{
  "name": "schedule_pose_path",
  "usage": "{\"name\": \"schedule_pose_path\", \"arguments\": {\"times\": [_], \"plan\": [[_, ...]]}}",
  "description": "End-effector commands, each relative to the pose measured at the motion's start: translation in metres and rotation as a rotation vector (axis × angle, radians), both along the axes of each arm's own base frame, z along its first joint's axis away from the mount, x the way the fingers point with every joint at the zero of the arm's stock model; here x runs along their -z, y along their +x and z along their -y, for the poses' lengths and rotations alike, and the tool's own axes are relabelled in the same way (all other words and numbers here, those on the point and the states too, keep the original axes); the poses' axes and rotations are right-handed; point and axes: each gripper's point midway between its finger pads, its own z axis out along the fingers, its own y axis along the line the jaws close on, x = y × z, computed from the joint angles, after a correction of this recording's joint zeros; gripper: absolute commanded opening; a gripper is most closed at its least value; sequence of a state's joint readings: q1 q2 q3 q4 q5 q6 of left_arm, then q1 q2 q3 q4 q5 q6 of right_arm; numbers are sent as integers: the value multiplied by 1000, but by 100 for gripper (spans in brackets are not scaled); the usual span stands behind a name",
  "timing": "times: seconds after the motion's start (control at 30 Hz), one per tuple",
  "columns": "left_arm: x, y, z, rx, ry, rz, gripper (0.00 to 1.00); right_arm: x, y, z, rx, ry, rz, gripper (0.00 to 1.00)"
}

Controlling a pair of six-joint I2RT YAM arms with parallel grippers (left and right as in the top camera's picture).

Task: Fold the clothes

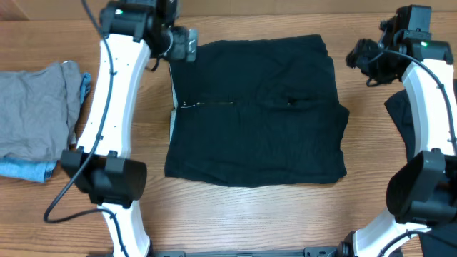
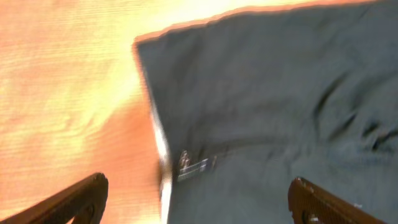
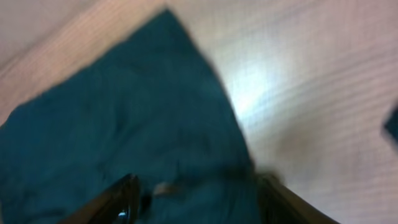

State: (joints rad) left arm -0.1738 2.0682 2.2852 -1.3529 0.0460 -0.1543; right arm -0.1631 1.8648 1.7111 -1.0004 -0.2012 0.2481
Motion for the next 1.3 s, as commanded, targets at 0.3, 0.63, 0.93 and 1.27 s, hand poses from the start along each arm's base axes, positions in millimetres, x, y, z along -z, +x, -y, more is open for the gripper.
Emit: {"name": "schedule_pose_path", "arguments": {"times": [0.3, 0.63, 0.93, 1.27], "plan": [[-38, -103, -30, -225, 30, -180, 100, -19, -127, -1, 226, -2, -373, 59], [34, -150, -20, -178, 93, -371, 100, 28, -223, -17, 253, 16, -441, 60], [134, -177, -14, -171, 58, -493, 100, 107, -249, -25, 292, 50, -492, 69], [161, -180, -15, -172, 56, -487, 100, 144, -240, -44, 249, 160, -404, 70]]}}
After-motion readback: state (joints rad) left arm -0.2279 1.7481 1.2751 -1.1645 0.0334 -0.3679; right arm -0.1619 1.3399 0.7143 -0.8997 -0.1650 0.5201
